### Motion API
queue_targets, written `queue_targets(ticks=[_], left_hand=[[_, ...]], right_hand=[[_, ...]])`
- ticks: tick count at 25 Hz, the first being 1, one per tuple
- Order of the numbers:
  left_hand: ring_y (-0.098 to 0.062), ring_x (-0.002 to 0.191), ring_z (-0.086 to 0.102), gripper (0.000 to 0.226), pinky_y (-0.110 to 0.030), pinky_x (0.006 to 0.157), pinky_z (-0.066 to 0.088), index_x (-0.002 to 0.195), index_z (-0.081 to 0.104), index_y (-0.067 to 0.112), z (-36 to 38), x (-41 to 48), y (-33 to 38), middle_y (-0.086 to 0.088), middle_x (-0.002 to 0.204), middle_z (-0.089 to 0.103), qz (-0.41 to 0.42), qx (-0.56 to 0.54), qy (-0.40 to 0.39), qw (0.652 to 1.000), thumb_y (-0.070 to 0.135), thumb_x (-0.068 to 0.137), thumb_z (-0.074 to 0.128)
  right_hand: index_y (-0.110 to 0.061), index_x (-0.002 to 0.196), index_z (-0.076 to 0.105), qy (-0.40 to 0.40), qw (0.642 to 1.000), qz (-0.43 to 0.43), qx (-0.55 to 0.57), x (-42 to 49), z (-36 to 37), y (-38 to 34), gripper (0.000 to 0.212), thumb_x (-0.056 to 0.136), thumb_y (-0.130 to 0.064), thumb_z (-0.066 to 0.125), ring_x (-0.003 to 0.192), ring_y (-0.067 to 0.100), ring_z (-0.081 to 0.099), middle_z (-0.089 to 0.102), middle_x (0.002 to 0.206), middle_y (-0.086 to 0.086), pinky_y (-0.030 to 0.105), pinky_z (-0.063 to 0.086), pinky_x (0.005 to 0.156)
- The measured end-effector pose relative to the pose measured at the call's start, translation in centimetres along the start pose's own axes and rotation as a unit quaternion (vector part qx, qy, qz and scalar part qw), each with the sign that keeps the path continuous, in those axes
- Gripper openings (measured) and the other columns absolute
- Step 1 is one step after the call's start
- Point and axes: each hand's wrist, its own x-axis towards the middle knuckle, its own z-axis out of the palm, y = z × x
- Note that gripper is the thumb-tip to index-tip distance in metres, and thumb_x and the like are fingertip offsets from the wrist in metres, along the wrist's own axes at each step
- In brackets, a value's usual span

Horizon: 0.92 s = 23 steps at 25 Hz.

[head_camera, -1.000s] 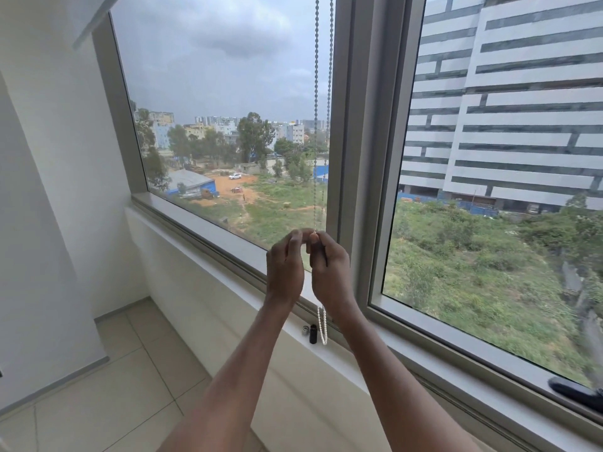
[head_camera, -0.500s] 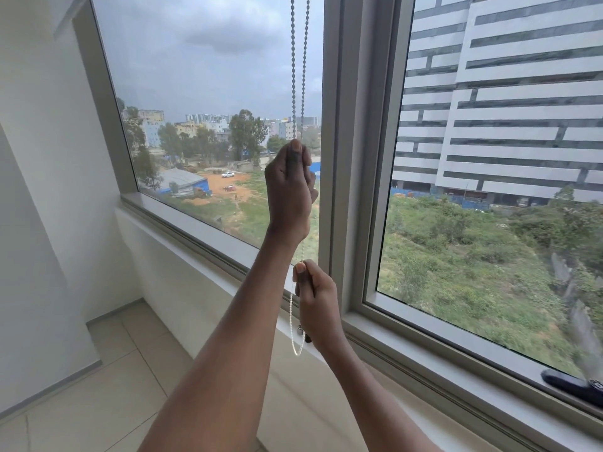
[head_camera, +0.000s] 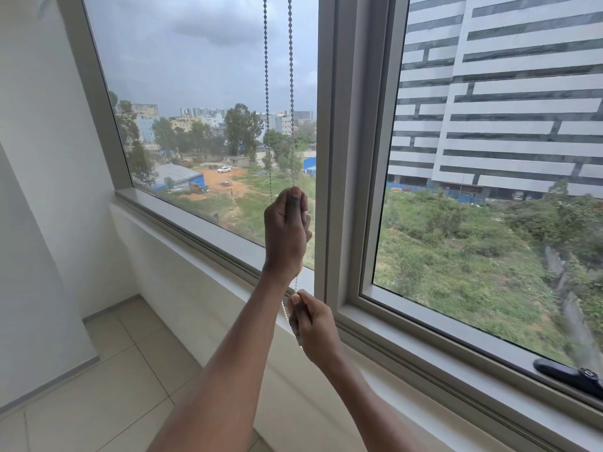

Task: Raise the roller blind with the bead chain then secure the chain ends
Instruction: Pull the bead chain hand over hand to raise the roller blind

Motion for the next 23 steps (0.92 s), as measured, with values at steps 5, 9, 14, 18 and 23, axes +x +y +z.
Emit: queue_targets(ticks=[5,9,14,18,23], left_hand=[[-0.005,0.048,0.03,0.042,-0.021,0.044,0.029,0.076,0.051,0.023,-0.7,-2.3,-2.2,0.015,0.056,0.037,-0.011,0.038,-0.003,0.999,0.03,0.117,0.043],[-0.012,0.048,0.04,0.043,-0.024,0.044,0.034,0.076,0.059,0.017,-0.6,-2.3,-3.0,0.005,0.056,0.048,-0.022,0.041,-0.01,0.999,0.025,0.116,0.044],[-0.006,0.041,0.02,0.045,-0.018,0.04,0.022,0.064,0.041,0.031,-0.4,-2.3,-2.6,0.013,0.049,0.03,-0.028,0.038,-0.017,0.999,0.036,0.109,0.043],[-0.008,0.04,0.019,0.048,-0.019,0.042,0.02,0.062,0.04,0.033,-1.1,-3.4,-3.7,0.012,0.046,0.029,-0.034,0.068,-0.032,0.997,0.027,0.11,0.04],[-0.008,0.047,0.041,0.057,-0.023,0.05,0.037,0.062,0.056,0.037,-3.3,-6.5,-7.4,0.014,0.05,0.048,-0.062,0.121,-0.077,0.988,0.005,0.107,0.043]], right_hand=[[-0.011,0.134,0.068,0.066,0.998,-0.024,0.002,3.1,-3.4,-4.2,0.035,0.117,-0.015,0.038,0.12,0.01,0.072,0.077,0.124,-0.005,0.035,0.055,0.107],[-0.019,0.124,0.068,0.08,0.984,-0.137,0.081,8.5,-4.3,-14.6,0.028,0.116,-0.021,0.042,0.095,0.02,0.077,0.079,0.109,0.005,0.033,0.06,0.082],[-0.011,0.092,0.064,0.08,0.977,-0.187,0.057,11.6,-3.3,-20.6,0.031,0.113,-0.016,0.042,0.052,0.012,0.038,0.047,0.066,0.0,0.03,0.031,0.05],[0.0,0.087,0.055,0.133,0.969,-0.206,0.008,10.6,-2.4,-18.3,0.033,0.114,-0.012,0.043,0.059,0.013,0.033,0.04,0.066,-0.005,0.031,0.03,0.059],[-0.005,0.085,0.051,0.134,0.978,-0.162,-0.014,8.7,-1.7,-13.1,0.032,0.114,-0.014,0.043,0.056,0.007,0.027,0.035,0.063,-0.012,0.023,0.026,0.054]])
